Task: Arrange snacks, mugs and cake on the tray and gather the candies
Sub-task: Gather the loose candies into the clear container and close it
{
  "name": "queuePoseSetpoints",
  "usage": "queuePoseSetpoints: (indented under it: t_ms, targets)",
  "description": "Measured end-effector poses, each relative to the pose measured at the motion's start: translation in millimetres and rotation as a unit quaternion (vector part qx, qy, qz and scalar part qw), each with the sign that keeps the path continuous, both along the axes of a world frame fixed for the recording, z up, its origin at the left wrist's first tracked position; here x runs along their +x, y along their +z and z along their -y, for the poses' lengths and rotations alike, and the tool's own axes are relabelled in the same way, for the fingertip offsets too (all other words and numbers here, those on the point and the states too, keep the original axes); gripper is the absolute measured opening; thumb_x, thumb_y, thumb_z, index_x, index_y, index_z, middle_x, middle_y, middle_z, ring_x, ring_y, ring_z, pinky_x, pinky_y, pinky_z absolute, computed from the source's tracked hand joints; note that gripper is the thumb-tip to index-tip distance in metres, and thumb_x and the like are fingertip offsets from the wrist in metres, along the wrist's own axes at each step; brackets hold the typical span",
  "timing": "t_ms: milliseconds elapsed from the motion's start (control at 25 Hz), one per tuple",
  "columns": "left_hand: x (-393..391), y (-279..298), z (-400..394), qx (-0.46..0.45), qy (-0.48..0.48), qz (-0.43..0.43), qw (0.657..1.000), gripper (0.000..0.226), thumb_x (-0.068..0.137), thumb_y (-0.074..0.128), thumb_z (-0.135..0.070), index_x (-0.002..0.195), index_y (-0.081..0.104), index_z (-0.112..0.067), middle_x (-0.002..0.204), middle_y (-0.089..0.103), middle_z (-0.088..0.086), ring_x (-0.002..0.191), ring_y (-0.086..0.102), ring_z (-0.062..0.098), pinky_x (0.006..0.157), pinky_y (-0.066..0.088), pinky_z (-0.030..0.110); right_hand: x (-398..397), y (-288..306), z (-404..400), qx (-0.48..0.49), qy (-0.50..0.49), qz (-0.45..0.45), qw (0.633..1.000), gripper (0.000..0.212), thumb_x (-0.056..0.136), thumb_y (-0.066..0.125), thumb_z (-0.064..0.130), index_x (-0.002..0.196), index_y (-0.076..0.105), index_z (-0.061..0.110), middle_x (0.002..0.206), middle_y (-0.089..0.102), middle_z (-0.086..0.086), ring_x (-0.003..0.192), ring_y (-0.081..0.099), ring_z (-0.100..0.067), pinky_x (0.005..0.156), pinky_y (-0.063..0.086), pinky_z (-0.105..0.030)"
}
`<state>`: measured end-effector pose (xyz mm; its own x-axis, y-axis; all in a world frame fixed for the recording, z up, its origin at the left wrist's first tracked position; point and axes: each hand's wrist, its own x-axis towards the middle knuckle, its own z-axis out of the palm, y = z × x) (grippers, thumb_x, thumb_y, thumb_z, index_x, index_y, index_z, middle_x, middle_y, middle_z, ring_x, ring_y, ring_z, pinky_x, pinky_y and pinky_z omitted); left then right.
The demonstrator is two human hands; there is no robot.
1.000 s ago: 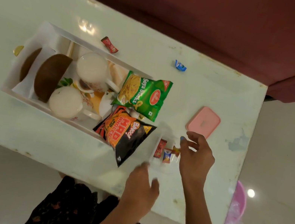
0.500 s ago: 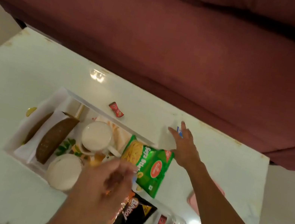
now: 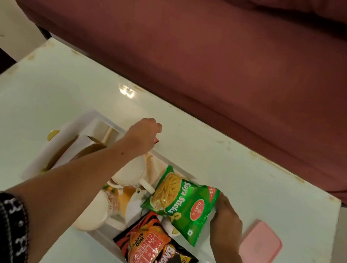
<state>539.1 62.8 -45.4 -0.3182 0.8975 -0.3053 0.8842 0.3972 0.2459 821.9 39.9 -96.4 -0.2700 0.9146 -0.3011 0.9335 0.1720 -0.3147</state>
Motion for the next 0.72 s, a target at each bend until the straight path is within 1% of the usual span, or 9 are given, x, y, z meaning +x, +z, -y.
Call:
queuePoseSetpoints:
  t_ms: [80,160,240,360,440,520,560,640,720]
  targets:
    - [-5,-5,-10,-0.064,-0.036,-0.058,0.996,0.035,0.083,0.057,-0.003,0.117,0.057,-0.007,0.116,0.057,0.013,0.109,0.054,0.026,0.093,0.05,0.036,3,-1,8,0.009,-0.019,0.005,1.0,0.053,0.084,0.046,-0.007,0.13,0.054,0.018,0.135,0.058,-0.003,0.103,0.066,-0.032,0.084,0.053,-0.039]
    - [-7,-7,-18,-0.114,-0.069,-0.092,0.987,0.027,0.084,0.056,-0.006,0.111,0.058,-0.003,0.114,0.058,0.016,0.107,0.056,0.029,0.091,0.051,0.037,5,-3,12,0.016,-0.035,0.002,0.999,0.051,0.084,0.046,-0.008,0.128,0.057,0.017,0.128,0.063,-0.005,0.1,0.067,-0.033,0.081,0.054,-0.039]
    - [-7,-9,-22,-0.141,-0.089,-0.117,0.979,0.024,0.085,0.055,-0.005,0.108,0.057,-0.001,0.113,0.059,0.017,0.105,0.058,0.031,0.088,0.049,0.037,5,-4,14,0.023,-0.042,-0.006,0.999,0.049,0.085,0.048,-0.008,0.126,0.06,0.015,0.125,0.065,-0.005,0.099,0.067,-0.033,0.079,0.055,-0.04]
    - [-7,-10,-25,-0.156,-0.097,-0.136,0.974,0.024,0.084,0.056,-0.003,0.107,0.057,0.0,0.112,0.06,0.018,0.103,0.06,0.032,0.085,0.049,0.036,3,-6,15,0.041,-0.043,-0.016,0.998,0.043,0.084,0.051,-0.008,0.12,0.063,0.012,0.119,0.068,-0.007,0.089,0.07,-0.035,0.072,0.056,-0.041]
    - [-5,-4,-27,-0.111,-0.06,-0.1,0.987,0.023,0.086,0.057,-0.012,0.105,0.058,0.0,0.109,0.062,0.02,0.1,0.061,0.034,0.084,0.05,0.038,3,-6,14,0.044,-0.038,-0.014,0.998,0.041,0.083,0.053,-0.007,0.117,0.065,0.011,0.115,0.07,-0.008,0.084,0.07,-0.036,0.068,0.056,-0.041]
    - [6,11,-31,-0.009,0.013,-0.011,1.0,0.025,0.085,0.059,-0.021,0.097,0.062,0.001,0.102,0.066,0.023,0.096,0.062,0.037,0.085,0.051,0.042,5,-4,12,0.036,-0.029,-0.012,0.999,0.038,0.084,0.052,-0.006,0.116,0.065,0.011,0.115,0.07,-0.009,0.083,0.07,-0.037,0.069,0.055,-0.039]
    - [15,22,-30,0.058,0.047,0.037,0.997,0.025,0.082,0.062,-0.022,0.091,0.063,0.001,0.096,0.068,0.022,0.092,0.063,0.037,0.084,0.051,0.04,6,-2,9,0.03,-0.028,-0.013,0.999,0.037,0.086,0.051,-0.005,0.116,0.065,0.011,0.114,0.07,-0.01,0.085,0.069,-0.037,0.071,0.054,-0.038]
    - [44,51,-18,0.179,0.086,0.127,0.972,0.019,0.076,0.071,-0.021,0.078,0.063,-0.003,0.081,0.07,0.015,0.074,0.064,0.026,0.074,0.052,0.029,8,3,3,0.004,-0.025,-0.026,0.999,0.035,0.088,0.049,-0.001,0.115,0.065,0.013,0.106,0.072,-0.012,0.087,0.068,-0.034,0.073,0.051,-0.034]
    - [85,82,11,0.235,0.106,0.219,0.941,0.02,0.07,0.078,-0.022,0.068,0.061,-0.012,0.067,0.068,0.003,0.055,0.06,0.01,0.057,0.046,0.011,13,17,-8,-0.056,-0.06,-0.086,0.993,0.029,0.087,0.055,0.001,0.111,0.069,0.012,0.103,0.073,-0.011,0.088,0.067,-0.025,0.076,0.049,-0.025]
